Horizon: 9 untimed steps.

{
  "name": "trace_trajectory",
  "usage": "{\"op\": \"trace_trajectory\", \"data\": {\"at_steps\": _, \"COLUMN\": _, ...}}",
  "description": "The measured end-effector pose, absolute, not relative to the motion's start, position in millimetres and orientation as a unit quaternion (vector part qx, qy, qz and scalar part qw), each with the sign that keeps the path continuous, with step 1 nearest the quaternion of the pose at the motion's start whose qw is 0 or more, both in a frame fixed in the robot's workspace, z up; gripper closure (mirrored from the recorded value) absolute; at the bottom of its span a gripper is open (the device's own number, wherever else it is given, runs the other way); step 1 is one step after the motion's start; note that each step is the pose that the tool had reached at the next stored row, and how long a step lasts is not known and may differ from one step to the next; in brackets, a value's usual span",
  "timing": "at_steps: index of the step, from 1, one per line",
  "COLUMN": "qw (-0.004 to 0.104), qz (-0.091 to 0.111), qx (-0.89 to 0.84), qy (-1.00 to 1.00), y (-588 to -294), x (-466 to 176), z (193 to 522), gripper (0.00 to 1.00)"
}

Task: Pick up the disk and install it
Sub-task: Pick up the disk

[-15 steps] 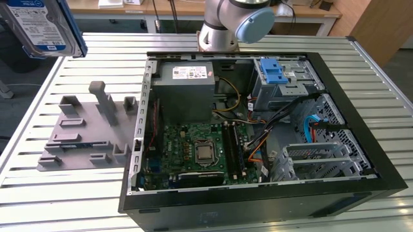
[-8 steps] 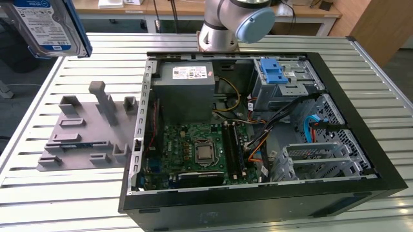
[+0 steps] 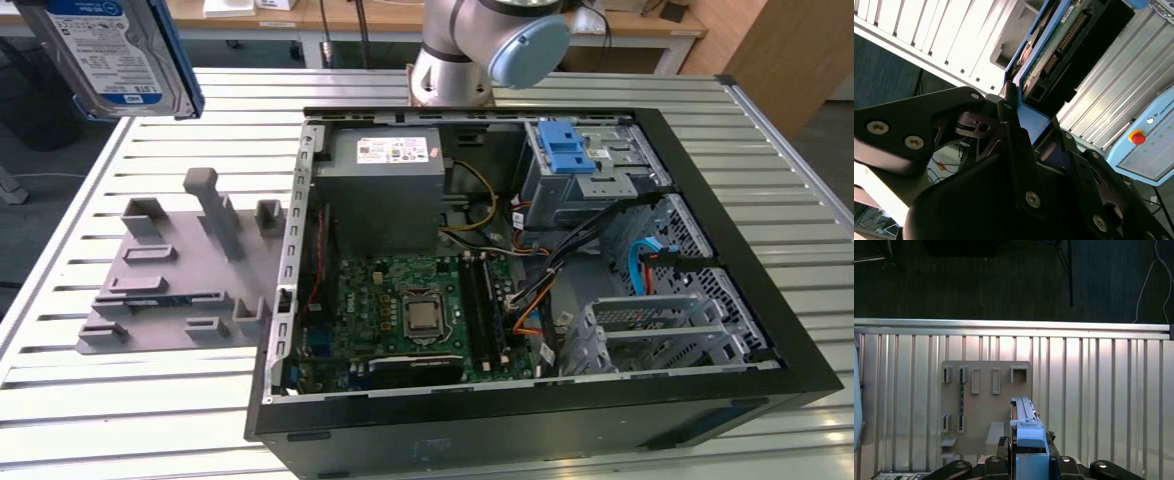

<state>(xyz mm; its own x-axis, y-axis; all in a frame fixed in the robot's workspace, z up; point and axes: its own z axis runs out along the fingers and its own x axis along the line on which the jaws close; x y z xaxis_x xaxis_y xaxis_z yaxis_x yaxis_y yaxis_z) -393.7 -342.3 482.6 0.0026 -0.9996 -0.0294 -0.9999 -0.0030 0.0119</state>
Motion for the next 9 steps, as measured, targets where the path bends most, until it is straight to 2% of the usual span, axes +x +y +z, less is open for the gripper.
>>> {"op": "trace_trajectory", "data": {"at_steps": 9, "qw": 0.006, "qz": 0.015, "qx": -0.708, "qy": 0.706, "y": -342.7, "x": -379.6, "z": 482.6, "gripper": 0.64}}
